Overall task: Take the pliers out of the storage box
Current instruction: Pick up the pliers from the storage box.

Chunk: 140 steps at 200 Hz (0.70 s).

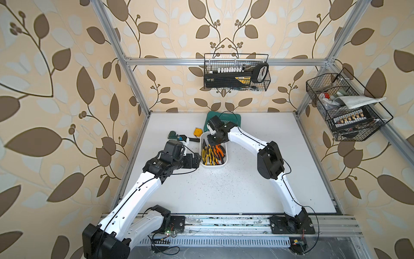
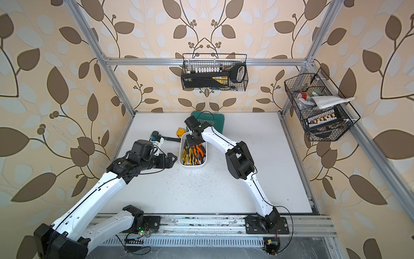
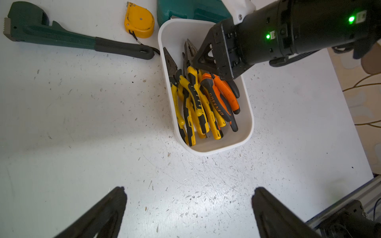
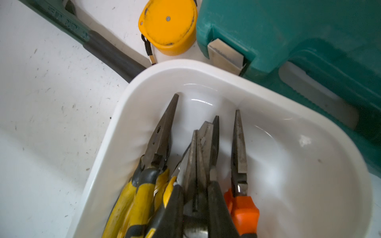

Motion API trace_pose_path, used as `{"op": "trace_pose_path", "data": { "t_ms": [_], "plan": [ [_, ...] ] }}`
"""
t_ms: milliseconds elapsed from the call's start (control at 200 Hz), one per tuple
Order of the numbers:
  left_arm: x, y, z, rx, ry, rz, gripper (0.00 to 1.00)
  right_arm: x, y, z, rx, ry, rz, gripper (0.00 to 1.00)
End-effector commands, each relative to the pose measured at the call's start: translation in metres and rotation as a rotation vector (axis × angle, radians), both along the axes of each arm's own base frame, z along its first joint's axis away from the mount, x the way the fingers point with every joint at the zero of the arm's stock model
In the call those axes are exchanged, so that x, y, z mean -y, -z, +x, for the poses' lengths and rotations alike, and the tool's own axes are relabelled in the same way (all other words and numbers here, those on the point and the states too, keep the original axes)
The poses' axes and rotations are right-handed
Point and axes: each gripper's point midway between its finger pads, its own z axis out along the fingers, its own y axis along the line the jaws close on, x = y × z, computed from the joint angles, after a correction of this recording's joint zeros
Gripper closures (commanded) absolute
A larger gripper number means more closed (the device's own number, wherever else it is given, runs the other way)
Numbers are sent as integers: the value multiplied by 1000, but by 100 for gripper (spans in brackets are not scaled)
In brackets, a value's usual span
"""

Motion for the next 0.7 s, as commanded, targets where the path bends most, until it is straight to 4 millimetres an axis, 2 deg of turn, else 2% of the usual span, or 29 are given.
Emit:
{"op": "trace_pose_path", "data": {
  "t_ms": [0,235,425,570,695],
  "plan": [
    [11,-15,3,82,56,-44,1,7,-36,1,56,6,26,95],
    [28,-30,1,160,127,-71,1,22,-83,-4,135,18,71,97],
    [45,-38,1,191,183,-49,1,44,-104,-21,151,28,103,99],
    [64,-34,1,199,244,-10,1,78,-115,-35,163,67,90,100],
    [83,-30,-1,225,302,-2,1,118,-106,-52,158,120,47,100]
  ]
}}
